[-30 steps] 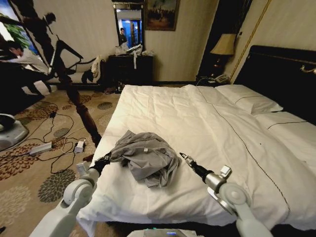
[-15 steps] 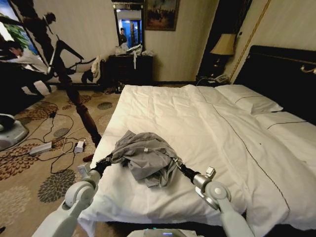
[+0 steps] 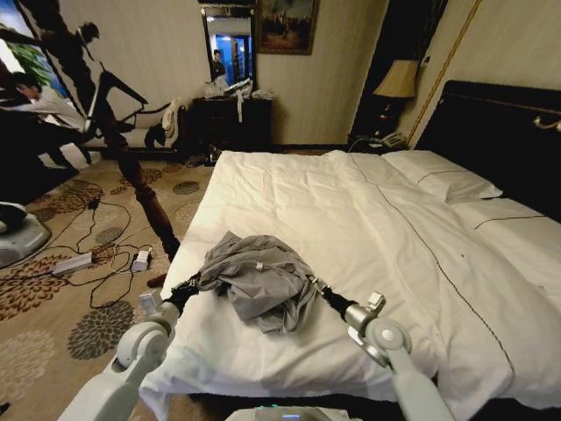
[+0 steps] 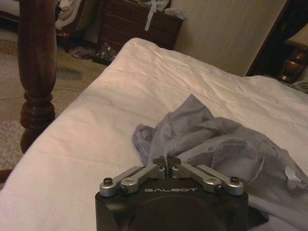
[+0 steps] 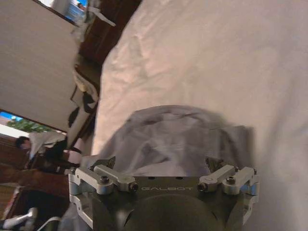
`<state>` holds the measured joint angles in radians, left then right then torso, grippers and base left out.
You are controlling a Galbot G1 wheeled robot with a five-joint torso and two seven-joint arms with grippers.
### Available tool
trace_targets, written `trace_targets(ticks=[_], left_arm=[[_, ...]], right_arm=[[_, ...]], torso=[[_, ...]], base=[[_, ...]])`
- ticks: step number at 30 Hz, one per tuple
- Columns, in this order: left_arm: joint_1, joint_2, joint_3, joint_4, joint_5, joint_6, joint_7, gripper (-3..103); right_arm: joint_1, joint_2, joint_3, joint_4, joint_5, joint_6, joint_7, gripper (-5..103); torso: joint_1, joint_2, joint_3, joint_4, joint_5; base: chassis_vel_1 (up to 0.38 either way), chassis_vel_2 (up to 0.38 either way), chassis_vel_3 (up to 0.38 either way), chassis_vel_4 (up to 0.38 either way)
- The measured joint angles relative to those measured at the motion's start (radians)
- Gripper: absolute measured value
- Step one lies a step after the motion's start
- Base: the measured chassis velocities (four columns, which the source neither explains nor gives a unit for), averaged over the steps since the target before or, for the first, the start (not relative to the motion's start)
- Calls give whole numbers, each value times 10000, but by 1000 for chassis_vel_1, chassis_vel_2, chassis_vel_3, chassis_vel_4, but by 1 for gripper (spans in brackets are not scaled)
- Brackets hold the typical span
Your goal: Pick up the clothes from the bed and hang them on the clothes hanger.
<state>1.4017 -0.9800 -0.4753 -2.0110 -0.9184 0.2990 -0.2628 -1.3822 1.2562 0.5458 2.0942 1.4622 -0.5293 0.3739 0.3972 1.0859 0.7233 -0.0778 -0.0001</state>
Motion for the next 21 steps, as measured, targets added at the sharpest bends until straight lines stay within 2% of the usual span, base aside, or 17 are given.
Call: trace_targets(ticks=[11, 21], left_arm=[[44, -16, 122, 27, 106, -12, 33, 0], [62, 0, 90, 11, 90, -12, 44, 0]], right_arm=[[-240, 428, -569, 54, -162, -259, 186, 100], [-248, 467, -680, -264, -384, -295, 208, 100]], torso=[[0, 0, 0, 0, 1], [1, 0, 0, 0, 1]], base=[[0, 0, 0, 0], [0, 0, 0, 0]])
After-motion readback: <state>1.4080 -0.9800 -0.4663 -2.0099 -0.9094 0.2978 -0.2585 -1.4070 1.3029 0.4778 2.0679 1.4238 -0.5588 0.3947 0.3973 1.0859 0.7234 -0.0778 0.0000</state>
